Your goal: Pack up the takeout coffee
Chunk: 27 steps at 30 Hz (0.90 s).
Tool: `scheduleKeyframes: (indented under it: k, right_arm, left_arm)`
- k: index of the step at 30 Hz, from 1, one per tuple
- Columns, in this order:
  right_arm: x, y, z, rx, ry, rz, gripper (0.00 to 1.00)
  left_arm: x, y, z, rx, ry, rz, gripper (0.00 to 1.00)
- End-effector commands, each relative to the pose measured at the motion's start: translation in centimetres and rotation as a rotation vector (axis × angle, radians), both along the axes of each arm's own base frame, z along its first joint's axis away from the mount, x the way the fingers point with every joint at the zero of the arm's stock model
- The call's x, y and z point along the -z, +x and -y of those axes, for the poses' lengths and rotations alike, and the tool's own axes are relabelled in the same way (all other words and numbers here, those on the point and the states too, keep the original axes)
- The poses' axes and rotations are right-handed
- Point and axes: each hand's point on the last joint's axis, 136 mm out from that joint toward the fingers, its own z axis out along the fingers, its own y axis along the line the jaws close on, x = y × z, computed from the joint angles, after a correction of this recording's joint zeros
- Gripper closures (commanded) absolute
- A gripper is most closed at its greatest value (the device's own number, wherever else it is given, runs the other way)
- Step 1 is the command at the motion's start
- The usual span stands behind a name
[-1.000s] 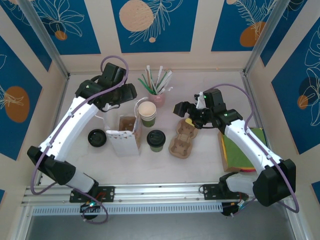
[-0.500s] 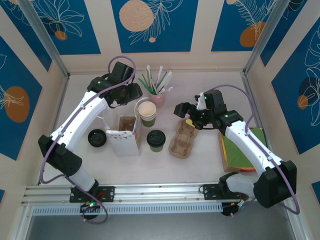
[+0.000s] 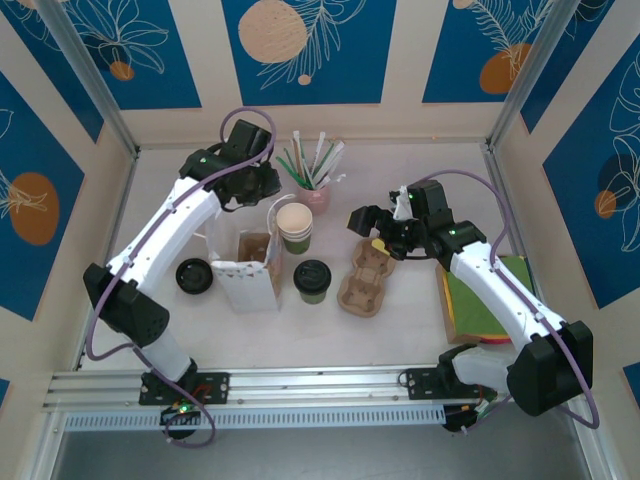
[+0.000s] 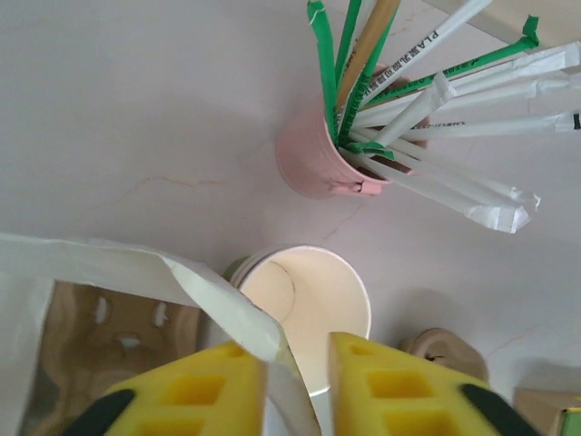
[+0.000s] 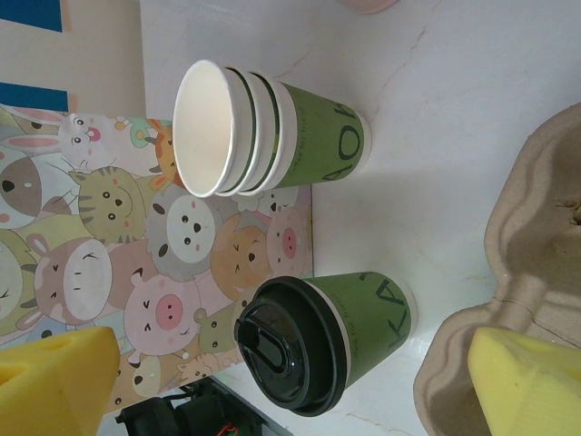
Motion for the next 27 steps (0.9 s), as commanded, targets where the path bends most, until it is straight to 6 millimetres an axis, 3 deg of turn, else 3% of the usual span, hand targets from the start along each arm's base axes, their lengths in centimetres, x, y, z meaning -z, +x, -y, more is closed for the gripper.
scheduleKeyframes:
  k: [1,10,27]
  right_arm:
    - [0.0,-0.5,0.2,0.004,0.006,-0.007,0.01]
    - [0.1,-0.4,0.2,0.002,0.003,-0.009,0.01]
    - [0.3,-0.6,0.1,0.0,0.002,-0.016,0.01]
  left_arm:
    - [-0.4,-0.2,-0.3,0.012,0.063,0.007,0.83]
    - [-0.4,-0.2,-0.5,0.051,0.179,0.006,1.0]
    - [-1.2,0.6,-2.8,0.093,0.41,0.016,1.0]
